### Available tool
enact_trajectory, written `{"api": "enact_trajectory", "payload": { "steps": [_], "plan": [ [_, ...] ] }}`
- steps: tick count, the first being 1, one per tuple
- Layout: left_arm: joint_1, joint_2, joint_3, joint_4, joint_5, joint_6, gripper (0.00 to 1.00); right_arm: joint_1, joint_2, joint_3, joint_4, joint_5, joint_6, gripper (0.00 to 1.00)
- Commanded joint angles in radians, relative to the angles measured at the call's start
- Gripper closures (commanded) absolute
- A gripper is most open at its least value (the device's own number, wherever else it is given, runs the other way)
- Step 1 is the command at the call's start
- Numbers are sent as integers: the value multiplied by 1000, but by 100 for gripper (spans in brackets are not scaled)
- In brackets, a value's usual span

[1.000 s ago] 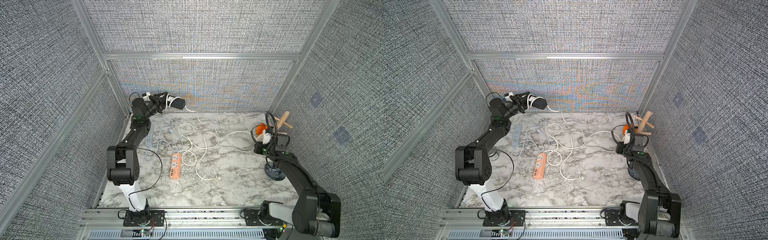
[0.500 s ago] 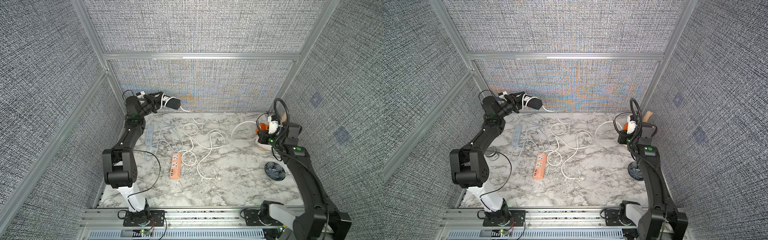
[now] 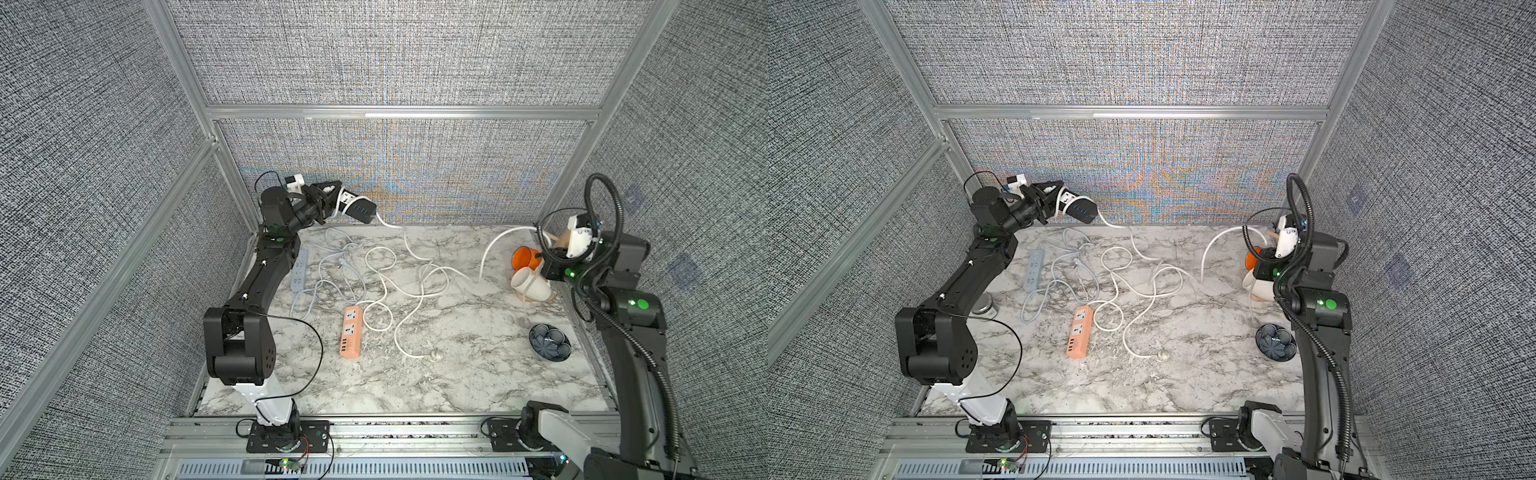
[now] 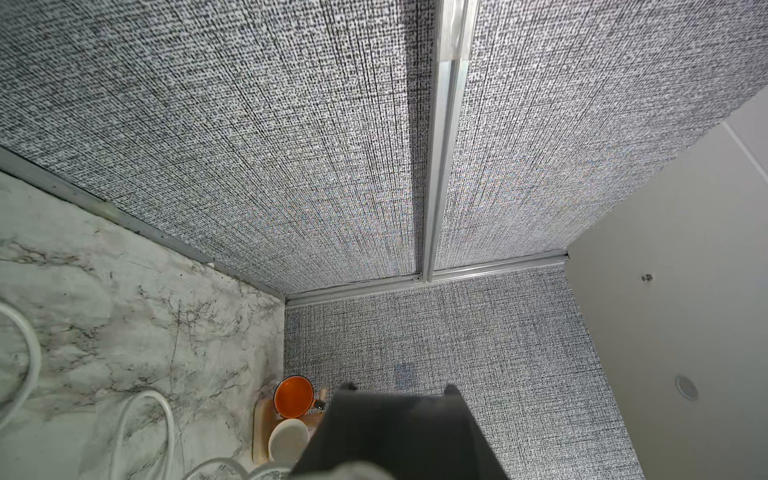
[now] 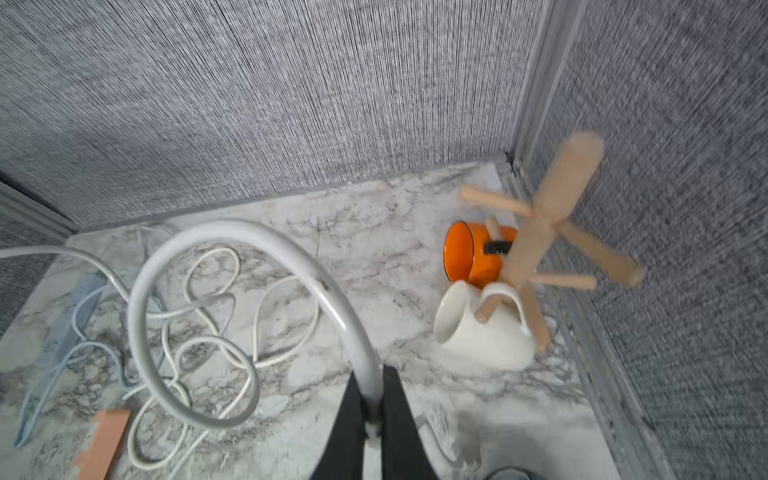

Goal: Unwrap the cord wrapped around the power strip
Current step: Unwrap the power cord from the power strip.

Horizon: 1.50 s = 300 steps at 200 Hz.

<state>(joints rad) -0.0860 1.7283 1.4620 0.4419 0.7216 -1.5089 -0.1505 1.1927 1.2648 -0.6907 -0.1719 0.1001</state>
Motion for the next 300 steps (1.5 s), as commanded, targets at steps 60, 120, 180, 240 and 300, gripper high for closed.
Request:
{"api": "enact_trajectory", "payload": {
  "steps": [60,120,180,240,300],
  "plan": [
    [-144,87,-10,130,-48,-16,100,58,191,-290,156,-118,35,100],
    [-174,105,-28,179,-45,-42,100,93,123,-234,150,-139,-44,41],
    [-249,126,13,187,-21,-72,100,269,99,-243,528,-444,-72,40],
    [-305,120,6,225,0,-113,100,397,335,-230,929,-521,79,35],
    [-331,119,-17,292,15,-155,100,449,499,-136,985,-509,95,28]
  ]
}}
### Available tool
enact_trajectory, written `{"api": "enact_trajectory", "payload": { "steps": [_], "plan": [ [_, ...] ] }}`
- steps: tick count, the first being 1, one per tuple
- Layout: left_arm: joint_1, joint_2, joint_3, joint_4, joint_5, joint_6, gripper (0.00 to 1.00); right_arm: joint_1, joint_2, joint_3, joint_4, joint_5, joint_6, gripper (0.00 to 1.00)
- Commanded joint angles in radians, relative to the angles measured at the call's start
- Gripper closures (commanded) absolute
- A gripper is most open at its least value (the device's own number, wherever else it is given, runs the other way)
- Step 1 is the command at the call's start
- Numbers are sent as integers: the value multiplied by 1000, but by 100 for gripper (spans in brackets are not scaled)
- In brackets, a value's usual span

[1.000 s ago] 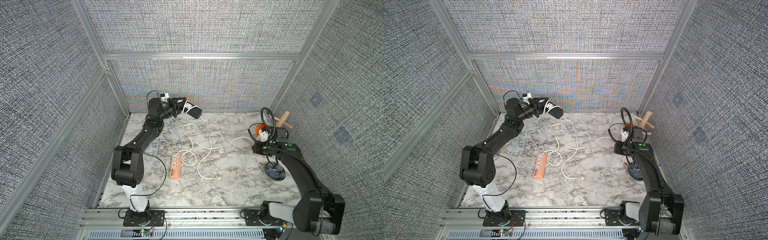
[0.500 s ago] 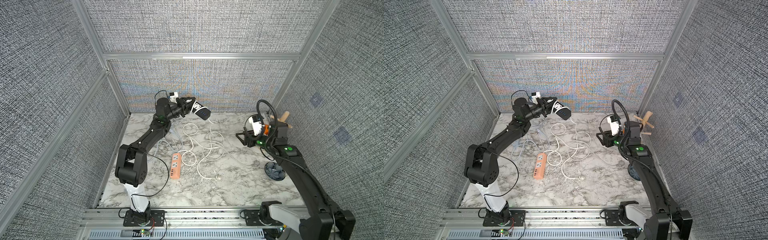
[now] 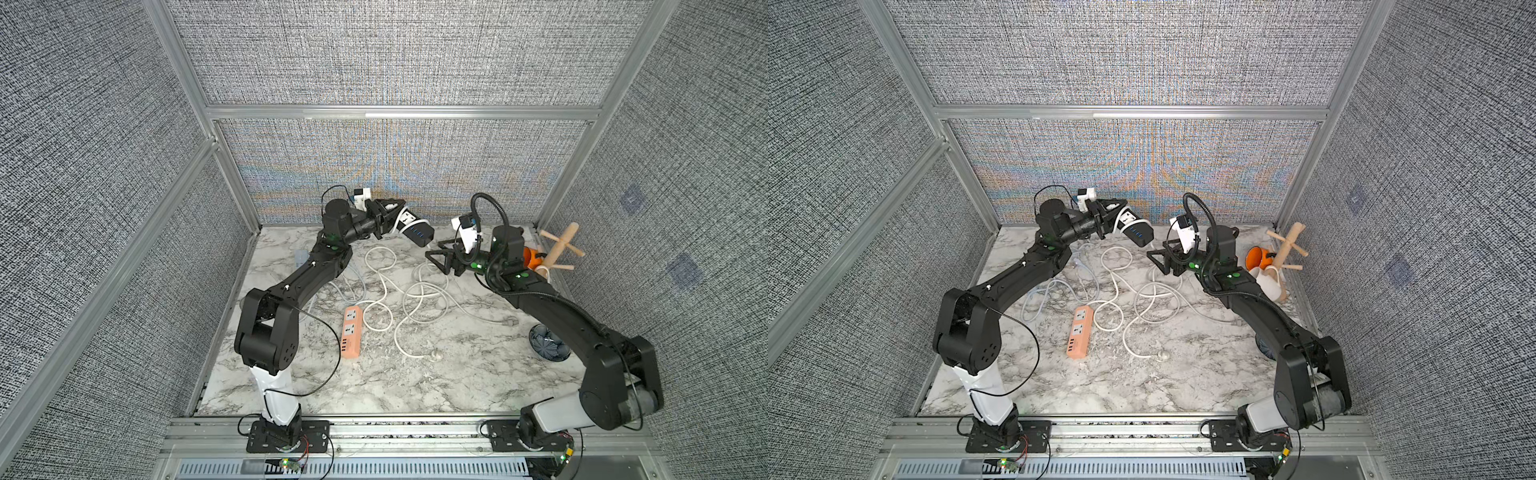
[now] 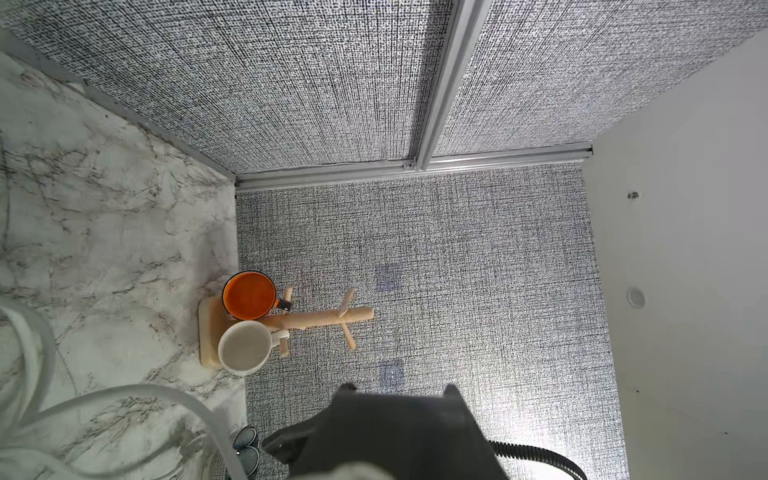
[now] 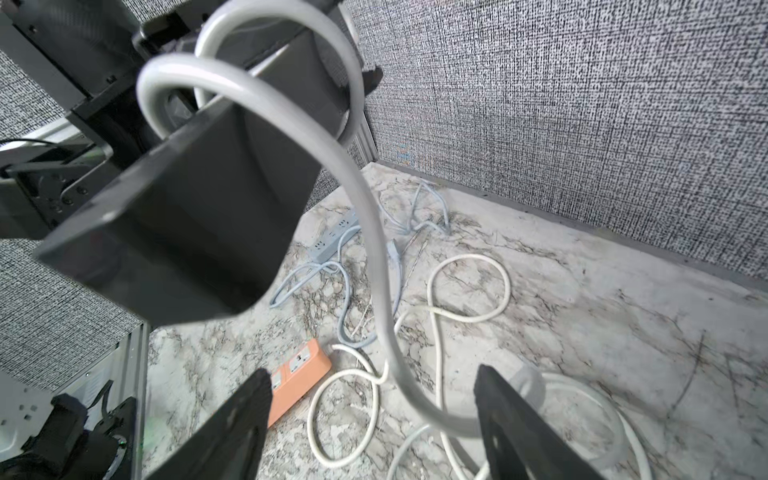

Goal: Unwrap the cord wrapped around the power strip
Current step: Unwrap the power cord from the power strip.

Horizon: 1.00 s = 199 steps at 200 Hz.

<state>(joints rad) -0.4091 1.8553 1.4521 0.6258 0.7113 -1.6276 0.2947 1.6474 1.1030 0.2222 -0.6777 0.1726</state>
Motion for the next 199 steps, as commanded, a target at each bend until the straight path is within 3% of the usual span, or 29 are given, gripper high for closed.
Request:
{"api": "enact_trajectory", "payload": {
  "steps": [1,30,79,92,119,148,182,199],
  "plan": [
    [-8,-8,-8,108,27,-37,100,3,46,26,72,-4,24,29],
    [-7,-14,-43,147,27,-63,100,4,51,3,144,-47,69,74],
    [-10,-12,-119,239,19,-105,100,0,67,40,103,-83,43,87],
    [-10,8,-118,239,18,-106,100,-2,62,55,74,-79,27,100],
    [-11,40,-112,232,4,-95,100,-8,8,42,48,-42,-5,100],
    [-10,130,-74,360,-15,-209,100,-11,-57,25,-25,-24,-69,100],
    [-10,179,-49,303,-64,-159,100,0,-148,-9,-105,13,-139,100],
    [-11,224,-7,394,-90,-220,100,28,-201,-42,-134,64,-166,100]
  ]
}}
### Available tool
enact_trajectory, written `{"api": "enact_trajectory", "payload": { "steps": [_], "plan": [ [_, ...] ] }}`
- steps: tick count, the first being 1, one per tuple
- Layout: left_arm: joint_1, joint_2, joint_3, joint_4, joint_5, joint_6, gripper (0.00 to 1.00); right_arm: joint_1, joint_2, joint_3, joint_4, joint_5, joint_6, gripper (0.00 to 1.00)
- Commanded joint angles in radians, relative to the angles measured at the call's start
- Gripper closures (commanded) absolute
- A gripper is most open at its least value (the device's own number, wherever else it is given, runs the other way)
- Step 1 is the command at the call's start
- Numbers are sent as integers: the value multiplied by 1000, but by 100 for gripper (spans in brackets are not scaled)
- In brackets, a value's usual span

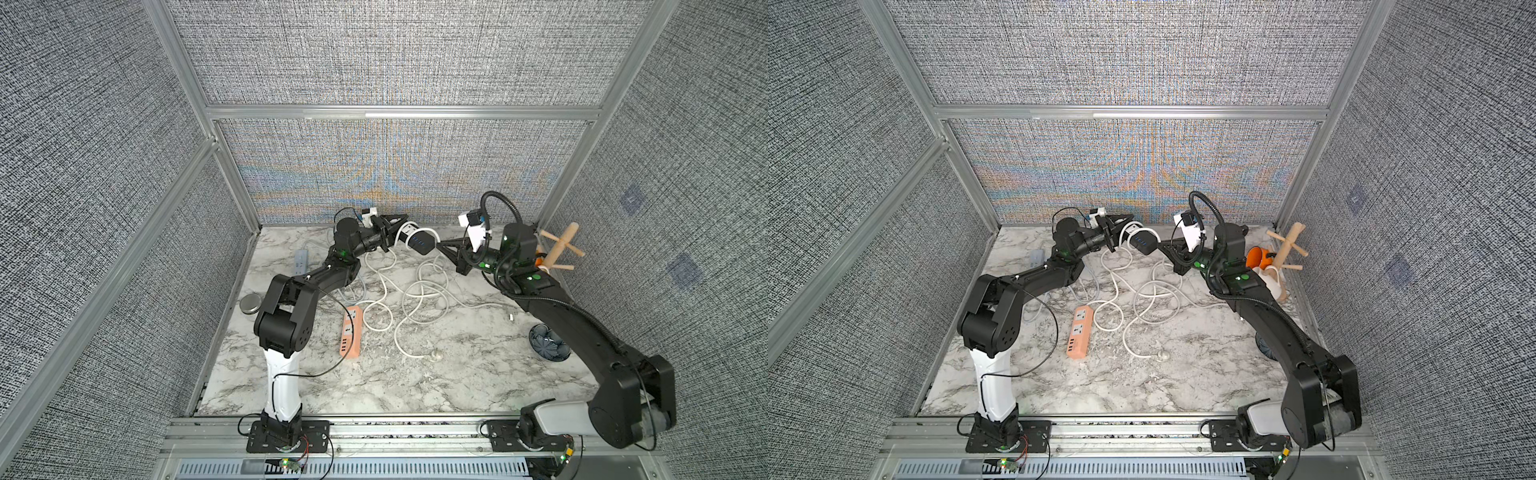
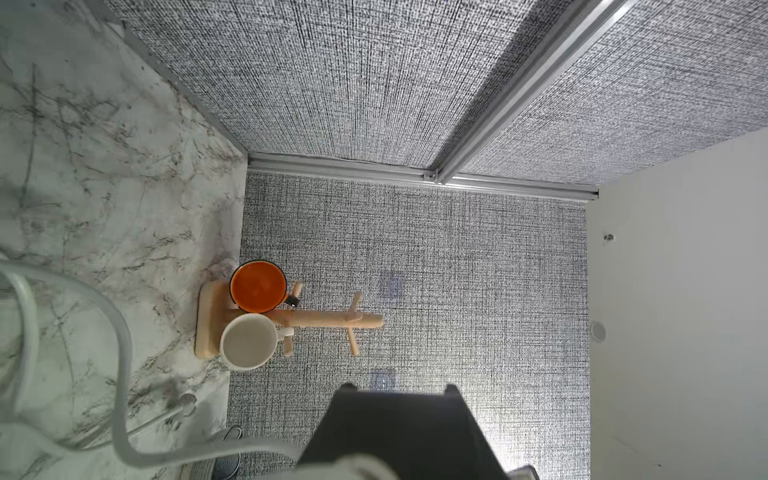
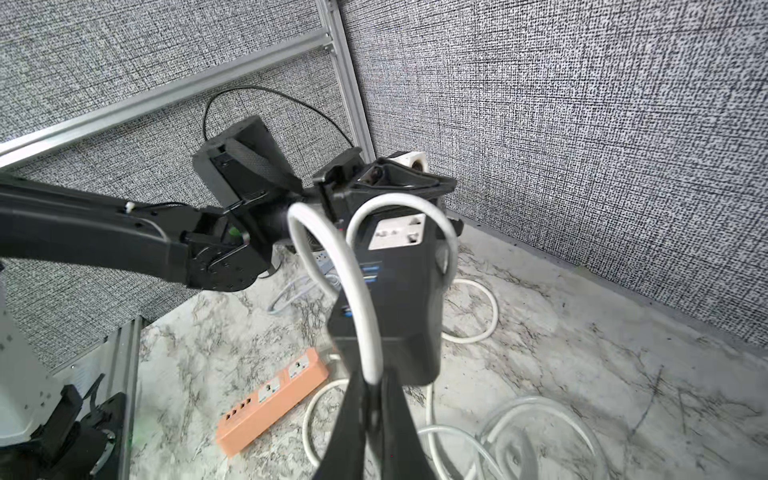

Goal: Unwrap the cord wrapped around the power strip
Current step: Unwrap the power cord from the power strip.

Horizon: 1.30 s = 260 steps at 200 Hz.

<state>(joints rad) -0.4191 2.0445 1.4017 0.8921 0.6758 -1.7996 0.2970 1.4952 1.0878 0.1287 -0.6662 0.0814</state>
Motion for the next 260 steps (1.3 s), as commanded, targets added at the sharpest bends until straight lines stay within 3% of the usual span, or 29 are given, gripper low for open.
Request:
{"api": "enact_trajectory", "payload": {
  "steps": [1,49,95,126,150,175,204,221,240,260],
  "plan": [
    [0,39,46,133,-57,-53,100,28,-53,-29,-42,55,-76,100],
    [-8,114,168,154,-89,-98,100,112,-114,-146,-32,139,-39,100],
    [-2,126,171,153,53,-75,100,112,-153,-360,209,286,141,100],
    [3,135,151,301,111,-167,100,120,-149,-381,196,476,144,100],
    [13,101,95,283,155,-109,100,116,-148,-406,228,602,146,100],
    [13,61,28,275,191,-69,100,69,-90,-285,73,640,151,100],
    [13,-10,-67,160,237,79,100,43,-121,-186,31,583,118,100],
    [21,-47,-79,-21,271,302,100,49,-153,-108,-44,494,60,100],
    [22,-85,-79,-249,201,528,100,101,-198,-40,-135,429,28,100],
    [22,-66,-40,-251,135,541,100,164,-242,-10,-228,423,-2,100]
  ]
}}
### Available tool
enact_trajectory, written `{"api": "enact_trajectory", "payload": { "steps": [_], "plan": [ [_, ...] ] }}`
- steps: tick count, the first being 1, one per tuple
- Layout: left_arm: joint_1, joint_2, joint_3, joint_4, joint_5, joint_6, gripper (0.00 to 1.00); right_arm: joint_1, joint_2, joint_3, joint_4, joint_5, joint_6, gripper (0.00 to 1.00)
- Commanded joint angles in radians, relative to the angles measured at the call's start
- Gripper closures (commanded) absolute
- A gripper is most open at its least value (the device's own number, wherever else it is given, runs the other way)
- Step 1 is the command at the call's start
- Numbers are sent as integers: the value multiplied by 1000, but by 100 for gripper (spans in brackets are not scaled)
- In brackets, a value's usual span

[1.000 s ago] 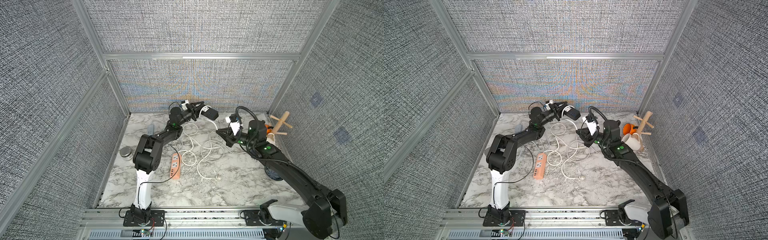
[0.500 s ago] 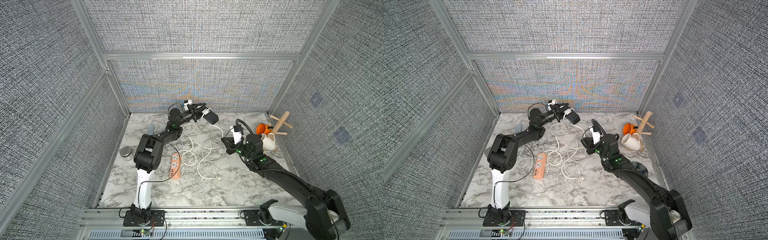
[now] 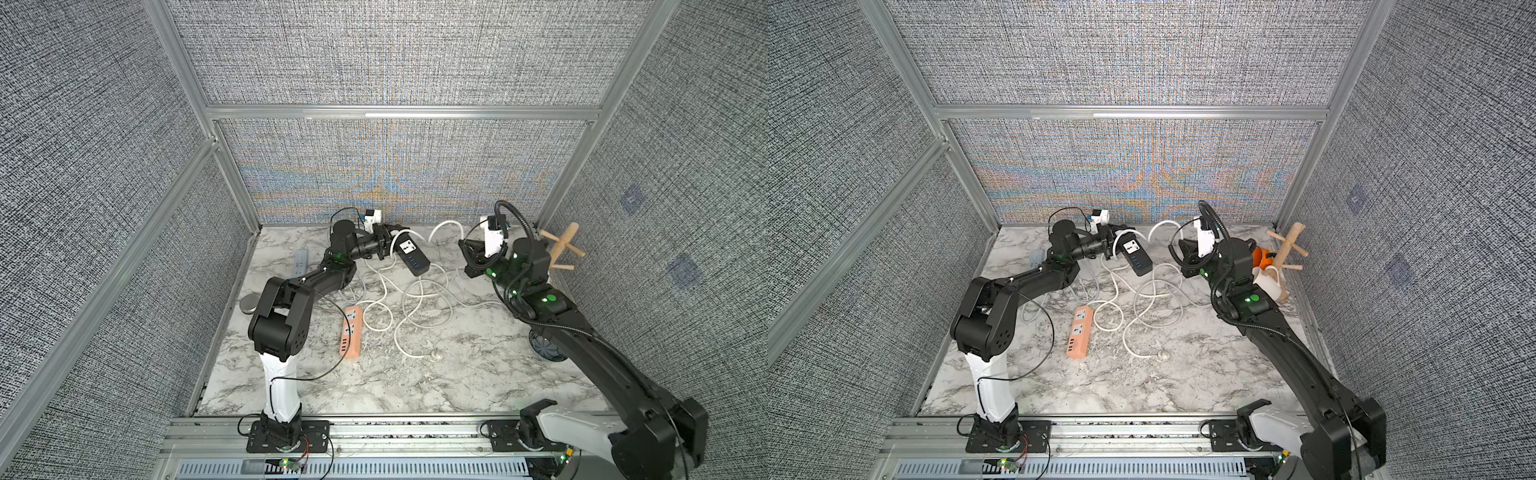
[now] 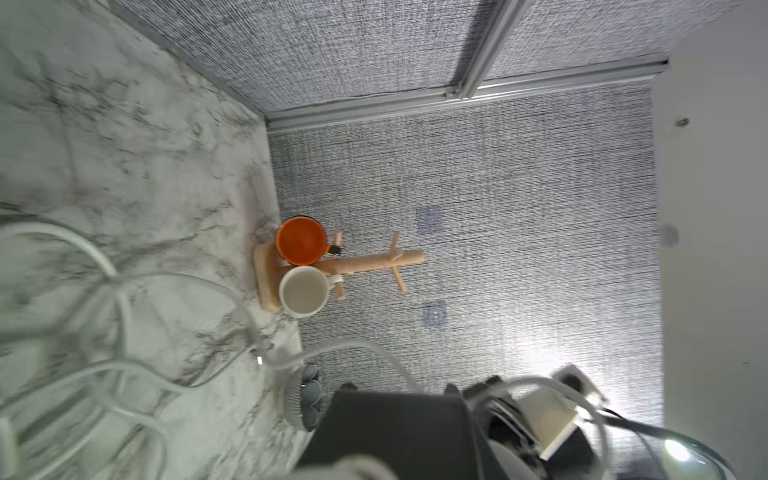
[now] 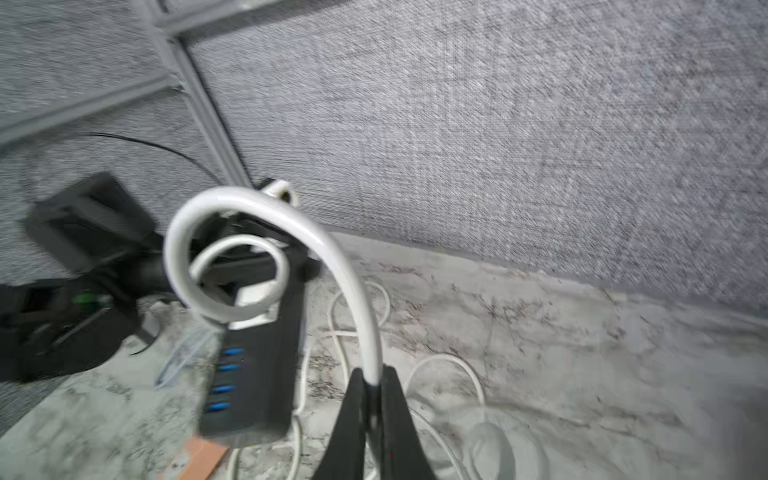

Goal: Unwrap the cord wrapped around the power strip
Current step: Unwrap the power cord from the power strip.

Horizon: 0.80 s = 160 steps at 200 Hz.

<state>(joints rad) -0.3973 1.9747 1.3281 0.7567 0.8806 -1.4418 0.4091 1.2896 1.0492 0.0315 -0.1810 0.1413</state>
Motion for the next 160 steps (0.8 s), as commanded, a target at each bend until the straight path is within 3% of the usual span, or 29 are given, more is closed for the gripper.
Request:
{"api": "enact_trajectory", "payload": {
  "steps": [1,42,74,101,127,160],
  "plan": [
    [1,5,36,-112,-72,178,100,55,-39,28,-134,-63,-62,100],
    [1,147,174,147,-188,-102,100,147,-99,-94,-154,-101,-42,100],
    [1,175,277,162,-201,-179,100,155,-66,-228,-93,-37,4,100],
    [8,160,291,183,-154,-254,100,68,-3,-298,-52,61,82,100],
    [34,134,237,250,-116,-322,100,-53,46,-330,-26,12,153,100],
    [79,117,152,379,-95,-387,100,-118,60,-344,-37,8,149,100]
  ]
}}
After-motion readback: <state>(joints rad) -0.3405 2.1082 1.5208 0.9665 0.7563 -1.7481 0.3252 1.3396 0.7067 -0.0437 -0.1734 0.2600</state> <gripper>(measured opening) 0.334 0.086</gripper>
